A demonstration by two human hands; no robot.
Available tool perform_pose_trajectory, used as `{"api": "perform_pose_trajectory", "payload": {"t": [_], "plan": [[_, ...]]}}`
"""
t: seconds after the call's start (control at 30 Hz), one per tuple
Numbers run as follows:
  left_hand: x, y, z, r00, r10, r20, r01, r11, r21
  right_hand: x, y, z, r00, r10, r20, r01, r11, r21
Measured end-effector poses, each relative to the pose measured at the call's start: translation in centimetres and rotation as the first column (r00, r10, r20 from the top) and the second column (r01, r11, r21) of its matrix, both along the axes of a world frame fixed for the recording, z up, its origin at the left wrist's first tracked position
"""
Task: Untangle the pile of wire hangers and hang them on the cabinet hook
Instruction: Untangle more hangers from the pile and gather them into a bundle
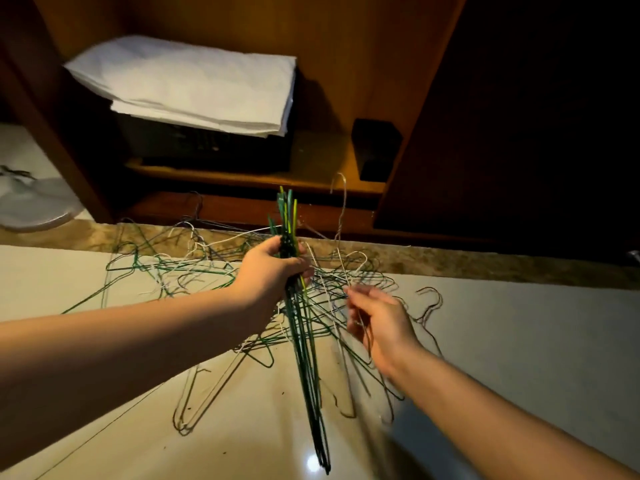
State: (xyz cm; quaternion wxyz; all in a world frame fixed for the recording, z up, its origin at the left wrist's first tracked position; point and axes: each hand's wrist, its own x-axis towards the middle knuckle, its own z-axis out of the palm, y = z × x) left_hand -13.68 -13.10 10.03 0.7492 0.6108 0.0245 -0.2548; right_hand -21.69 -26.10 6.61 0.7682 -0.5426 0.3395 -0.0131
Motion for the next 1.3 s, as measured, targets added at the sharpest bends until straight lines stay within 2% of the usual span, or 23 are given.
{"api": "perform_pose_trajectory", "payload": {"t": [0.13, 0.4, 0.63, 0.73, 0.8, 0.87, 0.93, 0.97, 1.03, 1.1, 1.13, 1.23, 1.3], "plan": [[0.0, 0.3, 0.5, 1.000, 0.005, -0.011, -0.005, 1.000, -0.018, -0.3, 2.1, 0.4, 1.000, 0.014, 0.018, -0.013, 0.999, -0.029], [0.2, 1.0, -0.3, 1.000, 0.012, 0.026, -0.014, 0.999, 0.043, -0.6, 3.7, -0.1, 0.994, 0.059, 0.094, -0.050, 0.994, -0.096], [-0.4, 0.5, -0.4, 0.999, 0.027, 0.024, -0.028, 0.999, 0.040, -1.2, 4.3, -1.0, 0.983, 0.154, 0.100, -0.134, 0.975, -0.177], [-0.5, 0.3, -0.5, 0.999, 0.034, 0.010, -0.034, 0.999, -0.006, -1.4, 4.0, -1.5, 0.966, 0.229, 0.123, -0.186, 0.938, -0.292], [-0.5, 0.3, -0.5, 1.000, 0.018, 0.017, -0.017, 1.000, -0.006, -1.2, 3.6, -1.9, 0.939, 0.320, 0.127, -0.235, 0.865, -0.444], [-0.5, 0.3, -0.5, 1.000, -0.003, 0.017, 0.003, 1.000, 0.001, -0.9, 2.9, -2.7, 0.907, 0.408, 0.103, -0.264, 0.742, -0.616], [-0.4, 0.3, -0.8, 1.000, -0.016, 0.008, 0.016, 1.000, 0.019, -0.6, 2.2, -3.5, 0.879, 0.474, 0.047, -0.297, 0.623, -0.724], [-0.4, 0.4, -1.1, 1.000, -0.024, 0.015, 0.023, 0.999, 0.044, -0.5, 2.0, -3.9, 0.862, 0.507, 0.030, -0.321, 0.591, -0.740], [-0.3, 0.5, -1.8, 0.998, -0.042, 0.057, 0.035, 0.993, 0.116, 0.1, 1.6, -4.6, 0.834, 0.550, 0.035, -0.357, 0.587, -0.727], [0.0, 0.7, -2.5, 0.995, -0.041, 0.093, 0.025, 0.986, 0.165, 1.0, 0.6, -6.1, 0.842, 0.540, -0.011, -0.373, 0.567, -0.735], [0.3, 0.7, -2.9, 0.995, -0.029, 0.091, 0.013, 0.984, 0.177, 1.7, -0.3, -7.2, 0.844, 0.531, -0.076, -0.396, 0.522, -0.756], [1.1, 1.1, -4.1, 0.999, 0.010, 0.052, -0.021, 0.975, 0.220, 3.7, -4.1, -10.8, 0.794, 0.454, -0.405, -0.553, 0.262, -0.791], [1.7, 1.3, -4.9, 0.999, 0.034, 0.029, -0.041, 0.965, 0.257, 5.0, -6.9, -13.2, 0.761, 0.350, -0.546, -0.615, 0.120, -0.779]]}}
